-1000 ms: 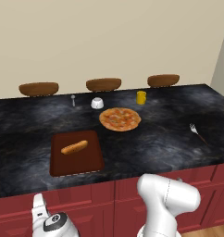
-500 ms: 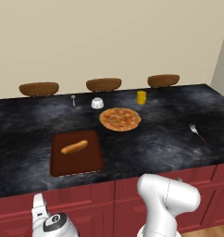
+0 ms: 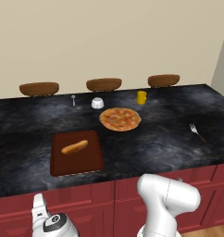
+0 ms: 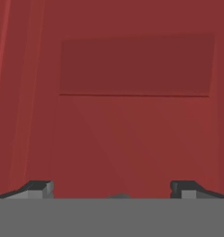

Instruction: Take the pizza cutter from the drawer on the left and place it on the dining counter for cutting.

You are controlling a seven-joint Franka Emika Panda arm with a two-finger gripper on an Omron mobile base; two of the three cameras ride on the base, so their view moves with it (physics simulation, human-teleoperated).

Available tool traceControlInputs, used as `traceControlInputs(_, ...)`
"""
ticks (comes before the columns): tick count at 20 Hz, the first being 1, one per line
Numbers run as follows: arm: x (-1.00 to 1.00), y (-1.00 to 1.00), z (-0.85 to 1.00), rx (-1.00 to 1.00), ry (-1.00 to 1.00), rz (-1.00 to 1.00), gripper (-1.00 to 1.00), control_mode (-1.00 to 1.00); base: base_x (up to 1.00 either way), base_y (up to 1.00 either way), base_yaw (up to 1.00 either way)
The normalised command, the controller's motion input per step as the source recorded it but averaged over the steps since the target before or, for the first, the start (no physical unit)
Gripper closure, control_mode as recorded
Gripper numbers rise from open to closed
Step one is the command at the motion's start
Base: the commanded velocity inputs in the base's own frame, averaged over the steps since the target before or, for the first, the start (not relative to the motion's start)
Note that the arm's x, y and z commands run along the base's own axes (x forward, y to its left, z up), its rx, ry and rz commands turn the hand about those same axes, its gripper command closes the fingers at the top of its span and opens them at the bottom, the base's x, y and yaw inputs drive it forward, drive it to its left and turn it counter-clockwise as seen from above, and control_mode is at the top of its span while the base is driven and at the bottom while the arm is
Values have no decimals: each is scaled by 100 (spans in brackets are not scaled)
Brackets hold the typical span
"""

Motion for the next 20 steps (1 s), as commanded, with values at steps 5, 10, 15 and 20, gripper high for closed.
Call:
traceControlInputs(5,0,0,0,0,0,0,-100,-100,0,0,0)
traceControlInputs(10,0,0,0,0,0,0,-100,-100,0,0,0)
traceControlInputs(15,0,0,0,0,0,0,100,-100,0,0,0)
traceControlInputs(20,0,0,0,0,0,0,100,-100,0,0,0)
